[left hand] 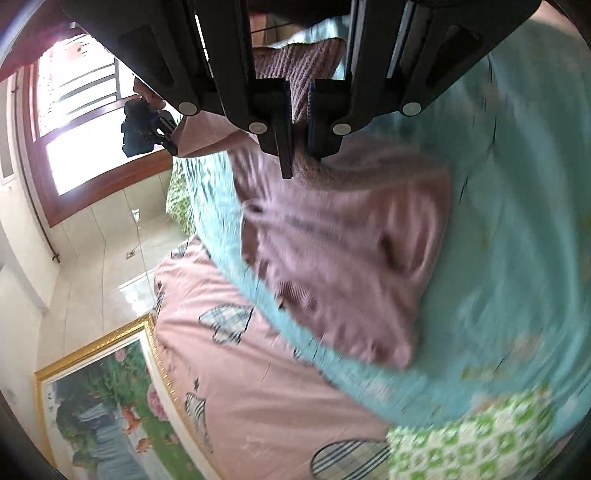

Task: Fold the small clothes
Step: 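Lift the hem with both grippers and fold it toward the collar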

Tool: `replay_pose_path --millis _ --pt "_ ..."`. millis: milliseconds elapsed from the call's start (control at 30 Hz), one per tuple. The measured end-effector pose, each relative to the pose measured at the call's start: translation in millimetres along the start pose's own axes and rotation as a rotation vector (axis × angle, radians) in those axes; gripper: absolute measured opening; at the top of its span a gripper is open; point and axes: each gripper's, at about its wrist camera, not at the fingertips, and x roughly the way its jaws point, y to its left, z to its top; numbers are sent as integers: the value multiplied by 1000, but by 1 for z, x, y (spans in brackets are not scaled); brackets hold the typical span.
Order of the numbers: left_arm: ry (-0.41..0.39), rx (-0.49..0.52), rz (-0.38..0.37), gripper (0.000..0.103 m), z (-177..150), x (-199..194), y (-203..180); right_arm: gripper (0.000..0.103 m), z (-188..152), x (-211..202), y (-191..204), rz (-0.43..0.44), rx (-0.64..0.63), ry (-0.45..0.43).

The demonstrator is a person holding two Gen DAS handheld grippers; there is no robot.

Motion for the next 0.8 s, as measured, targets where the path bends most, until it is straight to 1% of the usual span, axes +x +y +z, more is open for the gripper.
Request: replay_pose_path --millis 33,133,167,200,300,333,433,467,600,733,800 --pt "-10 11 2 3 7 1 -2 6 14 8 5 4 -19 -7" --pt "-51 39 24 3 46 23 -3 6 54 29 12 -3 -53 -36" --pt "-65 35 32 3 59 32 -2 6 62 30 11 -2 -57 -43" --pt "-78 25 38 3 72 42 2 6 78 41 8 1 -54 -58" --pt "-94 -18 63 3 106 76 18 6 111 64 -3 -10 -42 -73" --pt "-96 -27 74 3 114 84 23 6 125 76 -8 -15 -29 -77" --pt "-90 -45 127 3 140 114 41 6 154 104 -20 -60 -22 -66" --pt "-85 -50 145 3 145 120 48 6 160 111 -24 -71 -17 -62" --pt "-58 -79 215 3 159 148 76 6 186 142 -49 -159 19 -37" --pt "-13 -77 283 4 163 174 97 6 198 162 -72 -215 53 -7" --pt "14 -71 319 4 163 185 102 8 201 172 -82 -254 62 25"
